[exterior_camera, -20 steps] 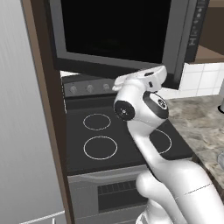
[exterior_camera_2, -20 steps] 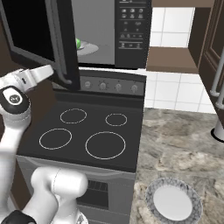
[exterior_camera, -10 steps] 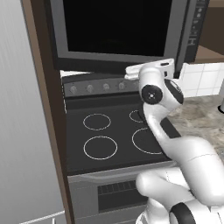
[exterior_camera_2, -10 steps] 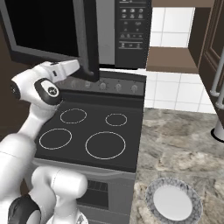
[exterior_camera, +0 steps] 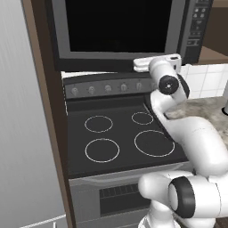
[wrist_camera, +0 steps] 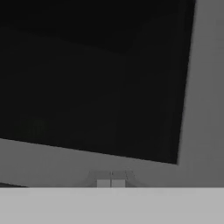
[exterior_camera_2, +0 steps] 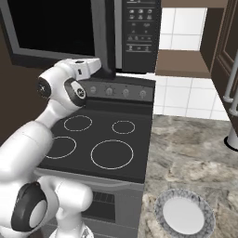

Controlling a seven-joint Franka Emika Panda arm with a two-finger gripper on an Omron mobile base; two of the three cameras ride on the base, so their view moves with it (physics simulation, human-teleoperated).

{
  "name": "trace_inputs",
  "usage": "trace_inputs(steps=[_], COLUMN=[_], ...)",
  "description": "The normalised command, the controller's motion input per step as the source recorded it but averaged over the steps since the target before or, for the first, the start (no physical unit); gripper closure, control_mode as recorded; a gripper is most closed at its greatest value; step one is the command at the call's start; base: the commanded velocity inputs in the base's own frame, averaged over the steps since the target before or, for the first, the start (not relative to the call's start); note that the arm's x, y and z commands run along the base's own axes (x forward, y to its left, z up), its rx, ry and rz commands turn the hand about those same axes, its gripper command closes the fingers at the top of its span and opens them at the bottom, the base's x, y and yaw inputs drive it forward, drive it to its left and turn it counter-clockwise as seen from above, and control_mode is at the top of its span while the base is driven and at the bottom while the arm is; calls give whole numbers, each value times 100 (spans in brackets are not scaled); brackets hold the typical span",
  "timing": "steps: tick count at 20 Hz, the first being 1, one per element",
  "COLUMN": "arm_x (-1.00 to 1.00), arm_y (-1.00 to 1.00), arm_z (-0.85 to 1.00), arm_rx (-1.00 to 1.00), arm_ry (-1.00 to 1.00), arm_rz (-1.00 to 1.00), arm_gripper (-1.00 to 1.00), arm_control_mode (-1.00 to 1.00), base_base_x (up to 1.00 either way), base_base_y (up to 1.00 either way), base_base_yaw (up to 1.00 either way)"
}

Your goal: Pick the corn from the counter and place it in the microwave. Then turn on the microwave.

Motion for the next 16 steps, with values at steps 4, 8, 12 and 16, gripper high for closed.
trace_inputs(steps=[4, 8, 12, 16], arm_x=[22, 13, 18, 34], arm_y=[-11, -10, -11, -18], arm_z=[22, 25, 25, 23], arm_rx=[3, 2, 3, 4], arm_ry=[0, 0, 0, 0], arm_rz=[7, 5, 4, 3], arm_gripper=[100, 100, 100, 100], arm_control_mode=[-100, -100, -100, -100], base_base_x=[0, 0, 0, 0], base_base_y=[0, 0, 0, 0], base_base_yaw=[0, 0, 0, 0])
